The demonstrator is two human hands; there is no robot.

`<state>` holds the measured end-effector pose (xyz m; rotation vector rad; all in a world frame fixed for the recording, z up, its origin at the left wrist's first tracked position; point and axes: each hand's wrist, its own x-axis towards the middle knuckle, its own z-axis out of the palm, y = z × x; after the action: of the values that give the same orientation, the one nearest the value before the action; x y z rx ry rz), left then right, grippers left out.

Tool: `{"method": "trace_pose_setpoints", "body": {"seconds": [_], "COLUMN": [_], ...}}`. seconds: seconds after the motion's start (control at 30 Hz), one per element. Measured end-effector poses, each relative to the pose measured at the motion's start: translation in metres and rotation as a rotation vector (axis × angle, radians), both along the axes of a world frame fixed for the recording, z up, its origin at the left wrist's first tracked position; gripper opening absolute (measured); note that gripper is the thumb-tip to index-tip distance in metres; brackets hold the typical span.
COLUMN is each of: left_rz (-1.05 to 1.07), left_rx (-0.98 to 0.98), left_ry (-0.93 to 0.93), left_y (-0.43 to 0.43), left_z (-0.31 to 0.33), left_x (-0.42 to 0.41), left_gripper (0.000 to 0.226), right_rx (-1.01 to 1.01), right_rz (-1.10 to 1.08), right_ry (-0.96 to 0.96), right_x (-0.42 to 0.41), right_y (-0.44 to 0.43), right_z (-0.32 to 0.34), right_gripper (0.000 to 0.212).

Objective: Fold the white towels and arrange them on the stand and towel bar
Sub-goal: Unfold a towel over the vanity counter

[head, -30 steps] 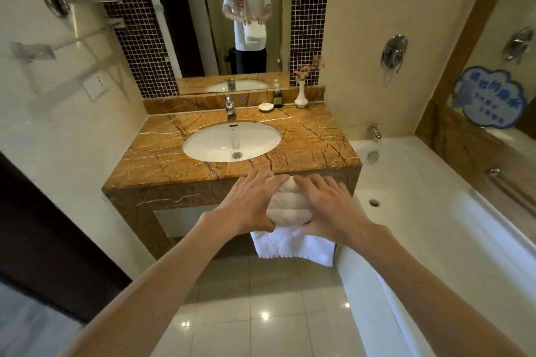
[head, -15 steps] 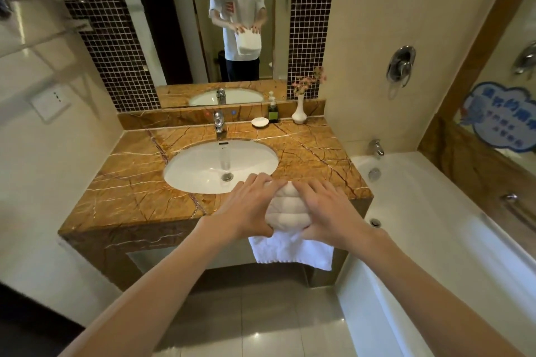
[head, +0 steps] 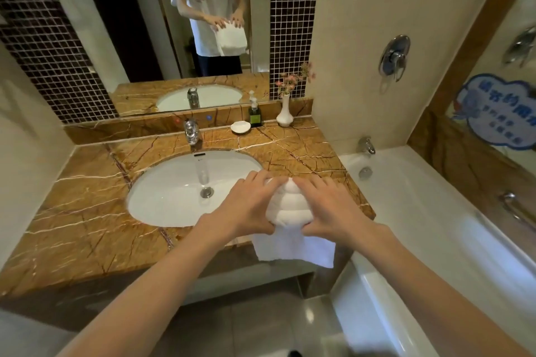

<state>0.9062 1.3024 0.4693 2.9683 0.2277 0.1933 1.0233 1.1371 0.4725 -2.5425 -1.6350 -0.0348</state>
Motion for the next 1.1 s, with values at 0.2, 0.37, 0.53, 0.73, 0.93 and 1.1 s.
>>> {"method": "trace_pose_setpoints", "body": {"seconds": [0.2, 0.37, 0.53, 0.73, 0.93, 1.1], "left_rz": [0.015, 0.036, 0.061, 0.078, 0.053, 0.008], "left_rx": [0.003, 0.008, 0.004, 0.000, 0.000, 0.002], "left_ry": [0.031, 0.054, 0.081, 0.095, 0.113, 0.101], "left_y": [0.037, 0.063, 0.083, 0.107, 0.131, 0.152], "left_z": [-0.008, -0.005, -0.007, -0.010, -0.015, -0.020], "left_x": [0.064, 0.121, 0.163, 0.199, 0.229, 0.257], "left_gripper": [0.102, 0.104, 0.103, 0.102, 0.102, 0.103], "right_rx": [0.000, 0.005, -0.004, -0.014, -0.012, -0.029], "right_rz": [0.004, 0.025, 0.055, 0.066, 0.045, 0.025], "right_ry": [0.035, 0.067, 0.087, 0.102, 0.106, 0.102], "right_x": [0.064, 0.122, 0.170, 0.210, 0.237, 0.260], "right_y": [0.038, 0.067, 0.091, 0.119, 0.137, 0.153], "right_z": [-0.010, -0.009, -0.013, -0.022, -0.027, -0.023], "right_gripper": [0.094, 0.097, 0.097, 0.098, 0.098, 0.096]}}
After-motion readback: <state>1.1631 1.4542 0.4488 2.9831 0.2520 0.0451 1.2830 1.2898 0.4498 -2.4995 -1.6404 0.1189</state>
